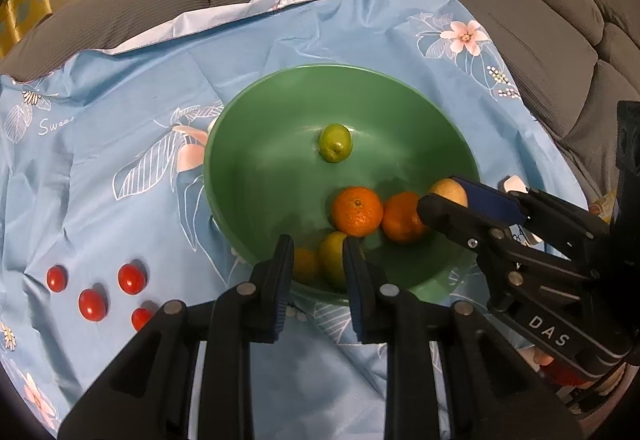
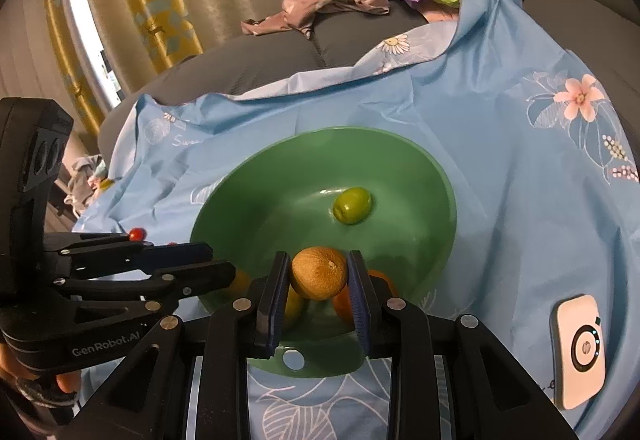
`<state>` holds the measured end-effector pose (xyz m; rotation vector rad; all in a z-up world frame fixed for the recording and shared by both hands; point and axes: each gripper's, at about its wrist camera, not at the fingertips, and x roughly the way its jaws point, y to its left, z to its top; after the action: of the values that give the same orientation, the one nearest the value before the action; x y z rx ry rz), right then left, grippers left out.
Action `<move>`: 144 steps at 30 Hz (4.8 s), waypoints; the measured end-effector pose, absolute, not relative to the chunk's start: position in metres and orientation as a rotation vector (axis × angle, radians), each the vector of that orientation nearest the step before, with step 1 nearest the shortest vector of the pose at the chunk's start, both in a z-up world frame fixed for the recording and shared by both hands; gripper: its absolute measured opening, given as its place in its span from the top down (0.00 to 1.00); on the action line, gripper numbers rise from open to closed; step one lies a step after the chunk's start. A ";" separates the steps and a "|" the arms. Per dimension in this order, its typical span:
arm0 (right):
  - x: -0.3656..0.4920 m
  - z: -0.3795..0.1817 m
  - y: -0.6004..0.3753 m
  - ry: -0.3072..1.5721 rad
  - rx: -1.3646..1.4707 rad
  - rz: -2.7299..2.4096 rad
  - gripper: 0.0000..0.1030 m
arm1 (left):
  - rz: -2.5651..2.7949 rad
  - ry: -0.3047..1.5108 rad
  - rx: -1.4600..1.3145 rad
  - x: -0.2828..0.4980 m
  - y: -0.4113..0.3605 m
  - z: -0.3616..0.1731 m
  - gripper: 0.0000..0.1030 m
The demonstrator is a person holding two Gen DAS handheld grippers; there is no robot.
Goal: Organize fruits
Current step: 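Open both tools to drop the fruits into the bowl, then withdraw both open tools from the bowl toward the cherry tomatoes, then grasp a cherry tomato with the right tool while the left tool grasps another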
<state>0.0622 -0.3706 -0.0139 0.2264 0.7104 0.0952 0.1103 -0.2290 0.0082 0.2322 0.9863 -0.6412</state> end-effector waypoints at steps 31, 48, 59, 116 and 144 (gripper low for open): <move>-0.005 -0.005 -0.310 0.708 0.205 0.199 0.65 | -0.513 1.111 -0.011 0.019 -0.091 -0.004 0.15; -0.013 -0.014 -0.235 0.809 0.051 0.316 0.65 | -0.392 1.110 -0.100 -0.003 -0.024 -0.012 0.01; -0.007 -0.017 -0.207 0.848 0.001 0.325 0.63 | -0.429 1.091 -0.138 -0.005 -0.003 -0.014 0.01; 0.142 -0.072 -0.155 1.019 -0.142 0.374 0.72 | -0.416 1.046 -0.091 0.095 0.008 -0.028 0.04; 0.129 -0.071 -0.205 0.972 0.076 0.403 0.74 | -0.322 1.023 0.120 0.184 -0.050 -0.063 0.69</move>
<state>0.1287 -0.2049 -0.0707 0.0755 0.9719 0.4033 0.1840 -0.0499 -0.0629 0.1197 1.0232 -0.3223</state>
